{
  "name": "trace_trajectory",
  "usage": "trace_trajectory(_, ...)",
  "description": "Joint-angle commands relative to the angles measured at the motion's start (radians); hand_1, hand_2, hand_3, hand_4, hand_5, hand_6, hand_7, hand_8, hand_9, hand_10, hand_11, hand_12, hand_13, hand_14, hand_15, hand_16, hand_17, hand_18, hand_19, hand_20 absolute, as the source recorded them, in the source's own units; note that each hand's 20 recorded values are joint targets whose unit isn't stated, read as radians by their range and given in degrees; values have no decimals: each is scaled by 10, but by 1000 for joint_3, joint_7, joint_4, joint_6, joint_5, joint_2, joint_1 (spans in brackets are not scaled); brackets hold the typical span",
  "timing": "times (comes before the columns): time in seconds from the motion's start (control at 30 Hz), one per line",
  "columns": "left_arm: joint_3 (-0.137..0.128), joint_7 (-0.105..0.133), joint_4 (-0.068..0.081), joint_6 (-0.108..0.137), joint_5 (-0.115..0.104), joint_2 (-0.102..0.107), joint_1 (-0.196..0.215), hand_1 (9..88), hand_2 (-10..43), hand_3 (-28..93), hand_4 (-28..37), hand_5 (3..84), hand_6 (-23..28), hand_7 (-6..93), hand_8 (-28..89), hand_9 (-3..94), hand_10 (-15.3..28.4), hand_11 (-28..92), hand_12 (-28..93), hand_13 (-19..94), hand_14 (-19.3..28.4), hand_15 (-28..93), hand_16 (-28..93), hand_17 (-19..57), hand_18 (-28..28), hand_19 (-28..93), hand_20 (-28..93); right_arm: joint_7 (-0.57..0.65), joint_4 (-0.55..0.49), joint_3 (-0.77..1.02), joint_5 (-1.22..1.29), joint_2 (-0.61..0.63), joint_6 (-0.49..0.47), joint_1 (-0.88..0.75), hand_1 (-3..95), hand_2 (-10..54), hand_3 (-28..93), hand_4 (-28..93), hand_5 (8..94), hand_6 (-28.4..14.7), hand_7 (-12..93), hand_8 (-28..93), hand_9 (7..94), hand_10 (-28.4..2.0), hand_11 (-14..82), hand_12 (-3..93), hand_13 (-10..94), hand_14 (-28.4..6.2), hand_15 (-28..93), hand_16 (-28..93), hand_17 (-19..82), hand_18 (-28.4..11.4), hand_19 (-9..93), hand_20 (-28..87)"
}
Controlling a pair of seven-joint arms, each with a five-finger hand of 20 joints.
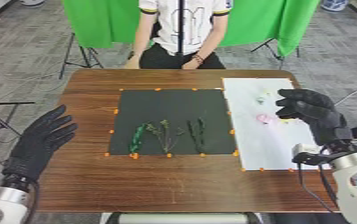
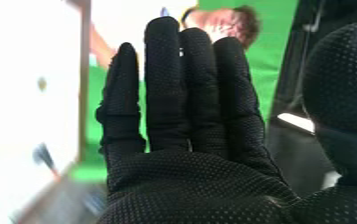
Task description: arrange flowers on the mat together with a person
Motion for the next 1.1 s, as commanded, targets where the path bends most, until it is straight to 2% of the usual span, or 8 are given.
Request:
trace_trajectory(0.03, 12, -6, 5, -4, 3, -3, 7, 264, -8, 700, -174, 278, 21, 203, -97, 246, 113, 214, 187, 208, 142, 310, 17, -85, 212, 459, 84, 242, 81, -139, -1045, 183, 302, 83, 302, -95, 804, -282, 453, 7, 351, -174, 500, -88, 271, 228, 427, -74, 528, 202, 197, -172, 670, 382)
trace_trajectory(0.13, 2, 4, -3, 9, -2, -6, 33, 264, -8, 700, -174, 278, 20, 204, -97, 246, 114, 212, 186, 208, 142, 311, 17, -85, 212, 459, 84, 345, 139, -273, -1160, 239, 333, 172, 291, -95, 806, -283, 405, -24, 317, -172, 422, -96, 272, 233, 369, -75, 560, 195, 174, -170, 659, 388)
trace_trajectory(0.27, 22, -3, 6, -5, 4, -4, 1, 264, -9, 701, -174, 278, 20, 203, -97, 246, 113, 212, 187, 208, 142, 312, 17, -85, 212, 459, 85, 492, 178, -387, -1253, 296, 342, 249, 264, -95, 823, -283, 346, -56, 282, -145, 331, -99, 274, 244, 305, -87, 607, 188, 157, -168, 656, 390)
trace_trajectory(0.37, 17, -3, 7, -3, 2, 4, -1, 264, -8, 700, -174, 278, 20, 203, -97, 246, 112, 213, 188, 208, 143, 312, 17, -85, 212, 459, 85, 566, 198, -471, -1287, 323, 348, 316, 253, -95, 832, -283, 329, -59, 275, -140, 309, -98, 272, 248, 279, -91, 626, 187, 148, -167, 655, 390)
trace_trajectory(0.5, 11, -2, 2, 0, 1, -4, 14, 264, -8, 699, -175, 278, 20, 203, -97, 246, 112, 213, 188, 208, 142, 311, 18, -86, 212, 459, 85, 661, 234, -614, -1332, 330, 359, 441, 244, -95, 842, -283, 333, -55, 280, -137, 314, -99, 272, 250, 279, -92, 641, 182, 145, -168, 653, 389)
trace_trajectory(0.77, 18, 0, 4, -3, 3, -1, 5, 264, -9, 700, -174, 278, 20, 203, -96, 246, 112, 212, 188, 208, 142, 309, 17, -85, 212, 459, 85, 681, 280, -736, -1344, 348, 343, 533, 249, -95, 847, -283, 362, -44, 304, -148, 344, -98, 302, 256, 301, -93, 680, 182, 147, -167, 658, 392)
trace_trajectory(0.87, 15, 1, 0, 1, 1, -2, 14, 264, -8, 700, -174, 278, 20, 201, -96, 246, 112, 211, 188, 208, 142, 309, 18, -84, 212, 458, 85, 691, 287, -758, -1346, 348, 306, 549, 256, -95, 852, -283, 384, -31, 341, -156, 364, -96, 346, 266, 326, -90, 702, 189, 151, -165, 660, 394)
trace_trajectory(1.1, 14, 4, 3, 3, 0, 3, 11, 265, -8, 698, -173, 278, 20, 201, -95, 246, 112, 212, 188, 209, 142, 308, 18, -84, 212, 458, 85, 663, 284, -757, -1304, 358, 202, 559, 271, -95, 855, -283, 444, 6, 427, -191, 368, -96, 349, 263, 372, -90, 729, 209, 158, -165, 663, 398)
